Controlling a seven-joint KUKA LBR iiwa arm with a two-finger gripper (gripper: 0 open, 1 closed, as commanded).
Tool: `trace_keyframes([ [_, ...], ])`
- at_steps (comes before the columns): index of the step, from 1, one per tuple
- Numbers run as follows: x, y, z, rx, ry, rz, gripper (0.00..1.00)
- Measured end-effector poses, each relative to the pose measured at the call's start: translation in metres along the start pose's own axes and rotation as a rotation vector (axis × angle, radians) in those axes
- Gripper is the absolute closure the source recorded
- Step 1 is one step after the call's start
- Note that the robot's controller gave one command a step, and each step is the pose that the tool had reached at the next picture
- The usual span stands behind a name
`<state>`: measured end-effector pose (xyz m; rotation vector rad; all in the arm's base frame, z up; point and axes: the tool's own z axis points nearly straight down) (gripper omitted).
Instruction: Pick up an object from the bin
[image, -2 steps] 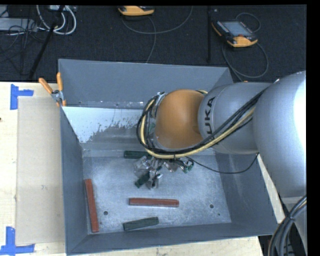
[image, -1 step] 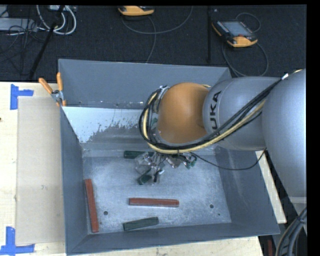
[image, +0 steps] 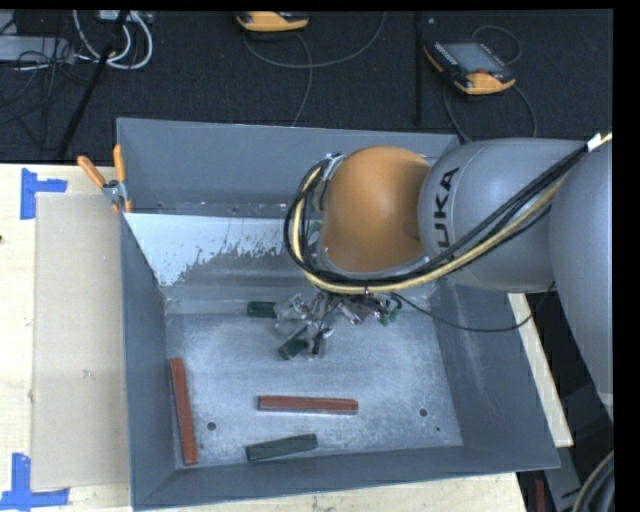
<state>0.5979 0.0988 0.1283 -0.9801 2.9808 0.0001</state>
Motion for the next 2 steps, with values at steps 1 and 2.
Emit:
trace_keyframes([
  [1,-0.001,0.001,-0.017,-0.001,0.001,-0.001,1.00],
  [2,-0.003,0.001,-0.056,0.001,-0.002,0.000,1.00],
])
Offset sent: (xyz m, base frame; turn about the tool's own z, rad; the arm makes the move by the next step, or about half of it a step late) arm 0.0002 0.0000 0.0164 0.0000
